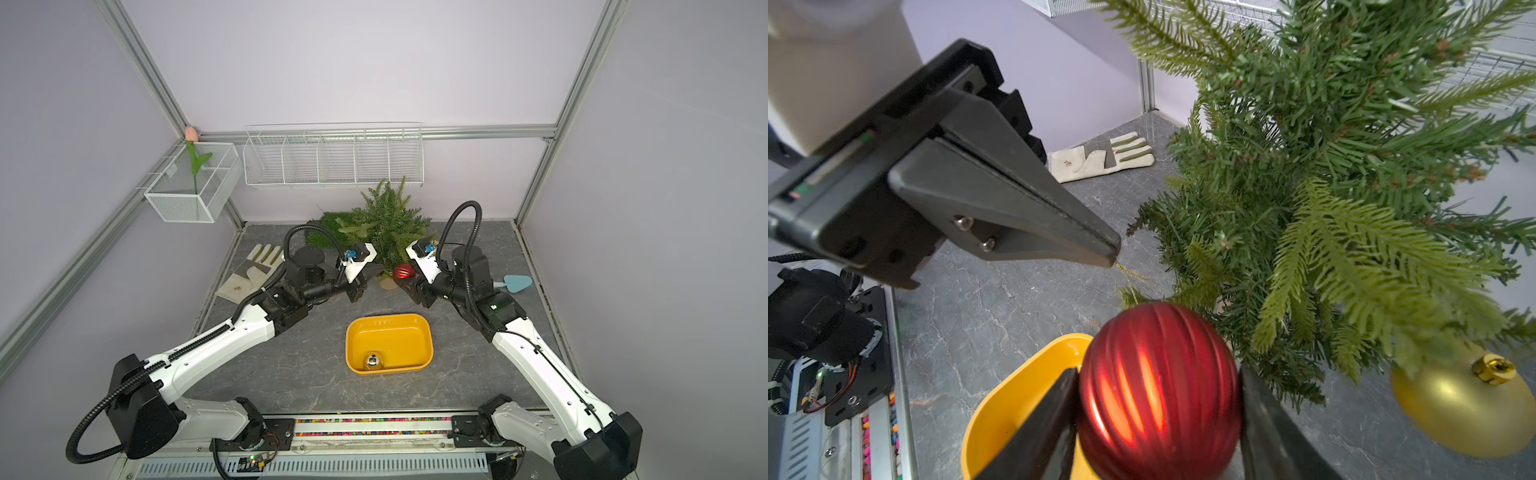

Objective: Decorate the small christmas tree with ornaments
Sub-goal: Hang an ornament on the christmas tree.

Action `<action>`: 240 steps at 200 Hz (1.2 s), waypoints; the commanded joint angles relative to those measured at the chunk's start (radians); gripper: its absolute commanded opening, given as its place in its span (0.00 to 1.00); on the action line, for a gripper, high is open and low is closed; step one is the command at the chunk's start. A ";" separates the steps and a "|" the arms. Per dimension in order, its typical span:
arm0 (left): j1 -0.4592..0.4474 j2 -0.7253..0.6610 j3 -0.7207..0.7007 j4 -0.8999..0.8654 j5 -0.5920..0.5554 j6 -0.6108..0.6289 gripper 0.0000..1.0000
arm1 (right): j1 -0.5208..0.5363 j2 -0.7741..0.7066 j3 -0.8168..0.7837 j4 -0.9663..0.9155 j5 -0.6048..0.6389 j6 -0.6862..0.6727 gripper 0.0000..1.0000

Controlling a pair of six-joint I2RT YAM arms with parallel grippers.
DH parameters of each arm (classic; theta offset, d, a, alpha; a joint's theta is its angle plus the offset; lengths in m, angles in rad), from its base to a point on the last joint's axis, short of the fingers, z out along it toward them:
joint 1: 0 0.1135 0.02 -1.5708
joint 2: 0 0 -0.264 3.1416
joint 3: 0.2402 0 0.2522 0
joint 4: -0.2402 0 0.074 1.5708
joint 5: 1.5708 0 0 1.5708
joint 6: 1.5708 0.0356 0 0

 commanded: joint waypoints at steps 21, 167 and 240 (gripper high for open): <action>0.005 -0.027 -0.025 0.004 -0.009 -0.014 0.00 | 0.005 0.001 0.011 -0.014 -0.033 -0.011 0.11; 0.005 -0.033 -0.047 -0.010 -0.023 -0.004 0.00 | 0.007 0.017 0.001 -0.006 -0.053 -0.013 0.11; 0.005 -0.030 -0.061 0.004 -0.021 0.003 0.00 | 0.007 0.027 0.000 0.000 -0.056 -0.014 0.11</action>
